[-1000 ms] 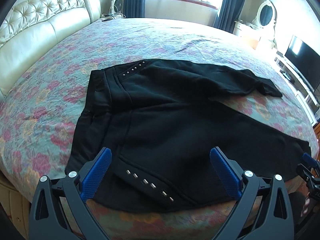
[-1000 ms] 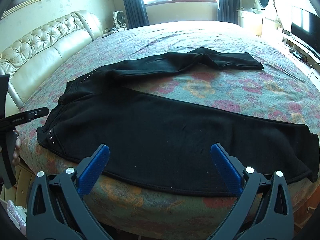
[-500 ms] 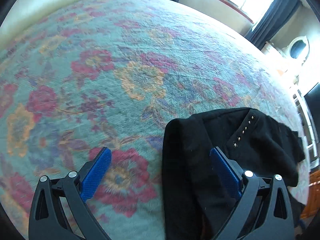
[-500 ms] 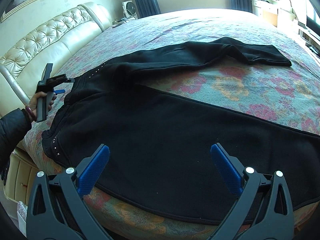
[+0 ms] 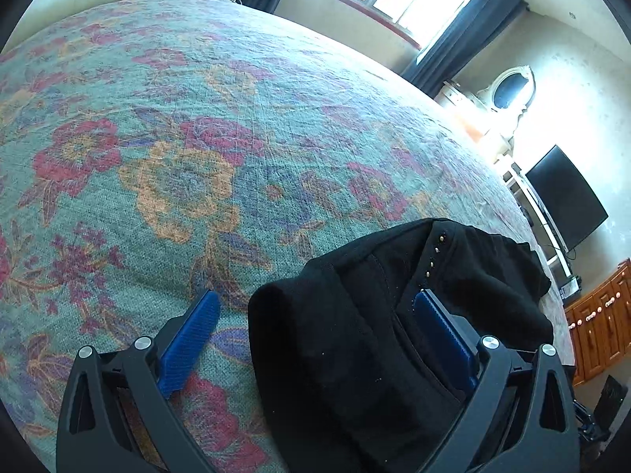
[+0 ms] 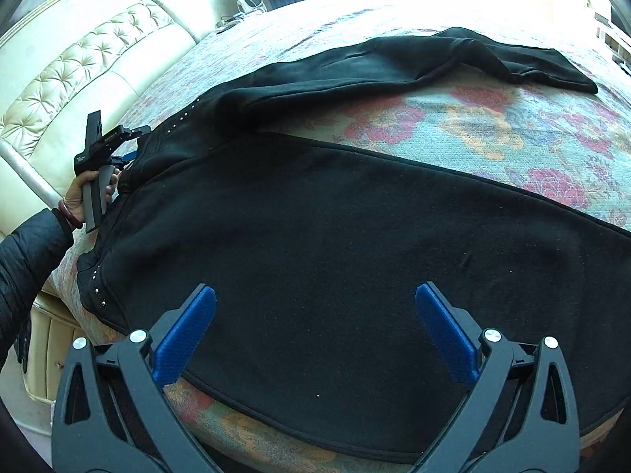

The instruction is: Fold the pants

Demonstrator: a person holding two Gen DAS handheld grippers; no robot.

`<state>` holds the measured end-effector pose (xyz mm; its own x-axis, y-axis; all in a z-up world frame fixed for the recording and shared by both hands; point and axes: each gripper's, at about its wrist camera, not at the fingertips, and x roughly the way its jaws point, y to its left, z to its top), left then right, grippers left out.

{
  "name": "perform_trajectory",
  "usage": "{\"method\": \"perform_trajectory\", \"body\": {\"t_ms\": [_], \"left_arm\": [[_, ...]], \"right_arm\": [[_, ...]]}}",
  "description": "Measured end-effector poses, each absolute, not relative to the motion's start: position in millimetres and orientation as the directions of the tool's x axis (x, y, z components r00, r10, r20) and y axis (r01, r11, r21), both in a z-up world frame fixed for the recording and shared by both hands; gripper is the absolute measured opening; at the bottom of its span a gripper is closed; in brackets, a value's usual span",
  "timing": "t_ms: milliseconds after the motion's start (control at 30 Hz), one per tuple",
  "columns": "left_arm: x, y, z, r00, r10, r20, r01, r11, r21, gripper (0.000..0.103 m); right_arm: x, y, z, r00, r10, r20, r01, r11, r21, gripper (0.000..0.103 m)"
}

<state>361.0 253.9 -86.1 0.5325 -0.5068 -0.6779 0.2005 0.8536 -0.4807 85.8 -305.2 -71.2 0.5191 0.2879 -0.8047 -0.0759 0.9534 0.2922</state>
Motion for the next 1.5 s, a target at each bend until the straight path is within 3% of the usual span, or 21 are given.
{"method": "perform_trajectory", "body": {"t_ms": [67, 100, 133, 167, 367, 500, 667, 800, 900, 933, 1000, 1033, 1133, 1200, 1233, 1267, 1300, 1333, 1367, 1400, 1500], "left_arm": [[362, 260, -85, 0.541, -0.538, -0.646, 0.186, 0.826, -0.532, 0.093], [363, 260, -85, 0.533, -0.559, -0.635, 0.192, 0.811, -0.553, 0.048], [364, 259, -89, 0.505, -0.578, -0.641, 0.202, 0.801, -0.563, 0.015], [366, 258, -93, 0.488, -0.555, -0.674, 0.182, 0.82, -0.543, 0.007], [362, 257, -83, 0.526, -0.543, -0.655, 0.211, 0.829, -0.518, 0.006], [351, 267, -60, 0.567, -0.658, -0.495, 0.305, 0.727, -0.616, 0.006], [352, 265, -60, 0.561, -0.675, -0.479, 0.317, 0.71, -0.629, 0.006], [360, 267, -81, 0.575, -0.62, -0.535, 0.233, 0.75, -0.619, 0.006], [364, 270, -101, 0.561, -0.598, -0.573, 0.176, 0.762, -0.624, 0.006], [367, 270, -103, 0.553, -0.598, -0.58, 0.167, 0.762, -0.626, 0.006], [371, 268, -103, 0.537, -0.609, -0.584, 0.173, 0.757, -0.63, 0.007], [373, 267, -104, 0.527, -0.619, -0.583, 0.181, 0.752, -0.634, 0.008], [381, 263, -106, 0.505, -0.643, -0.576, 0.194, 0.735, -0.65, 0.025], [386, 261, -108, 0.501, -0.672, -0.545, 0.21, 0.706, -0.677, 0.043], [386, 259, -106, 0.503, -0.681, -0.532, 0.223, 0.697, -0.681, 0.047], [385, 257, -105, 0.507, -0.678, -0.533, 0.231, 0.702, -0.674, 0.051], [386, 252, -104, 0.511, -0.66, -0.551, 0.232, 0.723, -0.651, 0.051], [387, 246, -102, 0.51, -0.64, -0.575, 0.233, 0.746, -0.623, 0.05], [387, 242, -100, 0.51, -0.624, -0.592, 0.239, 0.764, -0.599, 0.033], [388, 238, -100, 0.492, -0.628, -0.602, 0.246, 0.764, -0.596, 0.013], [380, 230, -89, 0.519, -0.611, -0.598, 0.296, 0.784, -0.545, 0.012]], "right_arm": [[87, -305, -73, 0.515, 0.291, -0.807, -0.073, 0.952, 0.297, 0.101], [88, -305, -74, 0.511, 0.291, -0.809, -0.071, 0.952, 0.297, 0.101], [88, -305, -75, 0.507, 0.292, -0.811, -0.07, 0.952, 0.299, 0.101], [89, -305, -75, 0.504, 0.296, -0.811, -0.07, 0.95, 0.304, 0.101], [109, -309, -57, 0.493, 0.376, -0.785, -0.137, 0.924, 0.357, 0.101], [166, -323, -21, 0.504, 0.489, -0.712, -0.298, 0.872, 0.388, 0.101], [282, -328, 13, 0.554, 0.422, -0.718, -0.486, 0.864, 0.132, 0.101], [381, -318, -7, 0.535, 0.234, -0.812, -0.518, 0.85, -0.096, 0.101], [429, -308, -31, 0.483, 0.174, -0.858, -0.574, 0.803, -0.16, 0.101], [443, -305, -39, 0.45, 0.176, -0.876, -0.59, 0.794, -0.143, 0.1], [465, -304, -54, 0.368, 0.213, -0.905, -0.622, 0.78, -0.069, 0.073], [472, -301, -60, 0.323, 0.23, -0.918, -0.637, 0.77, -0.031, 0.07], [481, -296, -78, 0.226, 0.228, -0.947, -0.67, 0.742, 0.019, 0.071], [483, -298, -86, 0.181, 0.199, -0.963, -0.687, 0.727, 0.021, 0.083], [483, -300, -89, 0.174, 0.185, -0.967, -0.683, 0.731, 0.017, 0.083], [485, -303, -91, 0.154, 0.203, -0.967, -0.668, 0.742, 0.049, 0.075], [485, -307, -90, 0.145, 0.228, -0.963, -0.658, 0.749, 0.078, 0.045], [482, -308, -86, 0.154, 0.249, -0.956, -0.663, 0.744, 0.087, 0.025], [477, -309, -81, 0.169, 0.253, -0.953, -0.67, 0.739, 0.077, 0.01], [469, -310, -76, 0.202, 0.238, -0.95, -0.675, 0.736, 0.041, 0.01], [439, -308, -57, 0.333, 0.198, -0.922, -0.681, 0.727, -0.089, 0.01]]}}
